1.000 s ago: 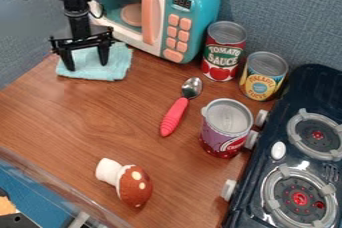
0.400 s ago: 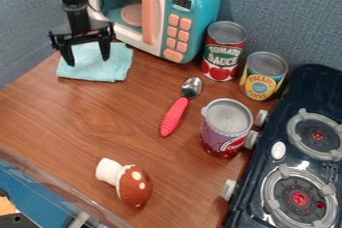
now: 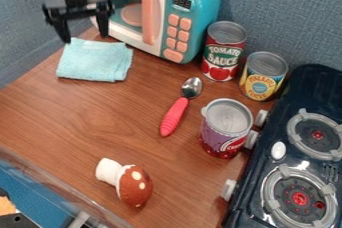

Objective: Move the blue cloth the rigth top of the table

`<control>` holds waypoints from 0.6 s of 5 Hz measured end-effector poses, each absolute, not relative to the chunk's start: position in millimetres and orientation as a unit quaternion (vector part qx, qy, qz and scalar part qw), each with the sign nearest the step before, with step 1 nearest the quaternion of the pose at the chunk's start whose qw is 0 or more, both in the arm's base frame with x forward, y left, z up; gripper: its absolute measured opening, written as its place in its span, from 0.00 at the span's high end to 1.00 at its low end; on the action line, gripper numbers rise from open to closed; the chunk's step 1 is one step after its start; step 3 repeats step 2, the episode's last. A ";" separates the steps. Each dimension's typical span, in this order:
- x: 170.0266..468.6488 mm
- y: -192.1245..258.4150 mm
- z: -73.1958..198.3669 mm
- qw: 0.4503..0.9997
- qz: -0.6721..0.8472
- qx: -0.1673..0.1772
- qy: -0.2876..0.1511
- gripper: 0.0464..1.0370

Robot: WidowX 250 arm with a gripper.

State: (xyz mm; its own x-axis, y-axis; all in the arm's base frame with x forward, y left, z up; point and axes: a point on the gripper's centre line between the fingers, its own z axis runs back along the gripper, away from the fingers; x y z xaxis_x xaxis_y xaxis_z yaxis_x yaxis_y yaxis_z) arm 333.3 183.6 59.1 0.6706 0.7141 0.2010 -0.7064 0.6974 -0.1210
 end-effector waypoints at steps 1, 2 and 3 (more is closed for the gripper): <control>331.8 185.4 59.9 0.912 0.392 -0.018 -0.117 0.04; 331.5 185.4 59.8 0.913 0.391 -0.017 -0.117 0.04; 331.5 185.4 59.8 0.913 0.391 -0.017 -0.117 0.04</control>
